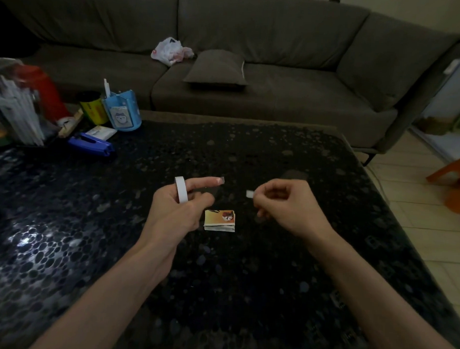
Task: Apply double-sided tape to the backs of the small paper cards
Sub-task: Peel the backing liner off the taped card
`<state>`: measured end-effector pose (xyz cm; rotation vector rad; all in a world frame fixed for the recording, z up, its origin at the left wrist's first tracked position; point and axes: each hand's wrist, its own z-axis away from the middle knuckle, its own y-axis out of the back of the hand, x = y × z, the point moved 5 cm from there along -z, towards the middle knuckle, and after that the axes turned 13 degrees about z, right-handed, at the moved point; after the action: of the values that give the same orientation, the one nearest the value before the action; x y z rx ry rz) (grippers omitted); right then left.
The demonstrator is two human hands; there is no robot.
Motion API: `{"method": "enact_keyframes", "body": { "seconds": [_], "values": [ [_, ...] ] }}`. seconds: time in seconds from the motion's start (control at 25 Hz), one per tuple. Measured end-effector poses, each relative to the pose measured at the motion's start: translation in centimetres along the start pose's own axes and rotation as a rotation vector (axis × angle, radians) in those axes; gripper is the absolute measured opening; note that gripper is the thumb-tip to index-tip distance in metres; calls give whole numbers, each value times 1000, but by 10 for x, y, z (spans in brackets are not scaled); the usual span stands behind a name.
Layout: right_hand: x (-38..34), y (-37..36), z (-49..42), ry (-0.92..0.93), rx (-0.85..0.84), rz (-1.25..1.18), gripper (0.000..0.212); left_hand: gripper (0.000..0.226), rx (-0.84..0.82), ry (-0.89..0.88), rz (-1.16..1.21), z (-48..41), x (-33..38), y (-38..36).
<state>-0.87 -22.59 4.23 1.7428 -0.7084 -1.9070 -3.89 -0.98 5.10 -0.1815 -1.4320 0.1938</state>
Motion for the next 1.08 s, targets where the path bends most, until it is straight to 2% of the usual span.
{"method": "enact_keyframes", "body": {
  "seconds": [0.12,0.2,0.28,0.48,0.6,0.88,1.08],
  "values": [
    [37,-11,-13,-89,-119,444,11,35,9,-9,5,-1,-1,-1],
    [61,-17,-18,-161,-219,543,9,34,18,-5,-12,-2,-2,-2],
    [72,-15,-20,-160,-231,601,10,34,18,-6,-23,-3,-3,-3],
    [72,-11,-23,-112,-225,687,25,33,24,-2,-43,-4,-5,-5],
    [68,-8,-21,-86,-181,714,27,32,43,11,-68,-4,-7,-2],
    [65,-4,-21,-28,-56,608,27,32,76,46,-75,-5,-8,19],
    [37,-47,-19,232,-46,635,35,31,67,49,-88,-4,-10,33]
  ]
}}
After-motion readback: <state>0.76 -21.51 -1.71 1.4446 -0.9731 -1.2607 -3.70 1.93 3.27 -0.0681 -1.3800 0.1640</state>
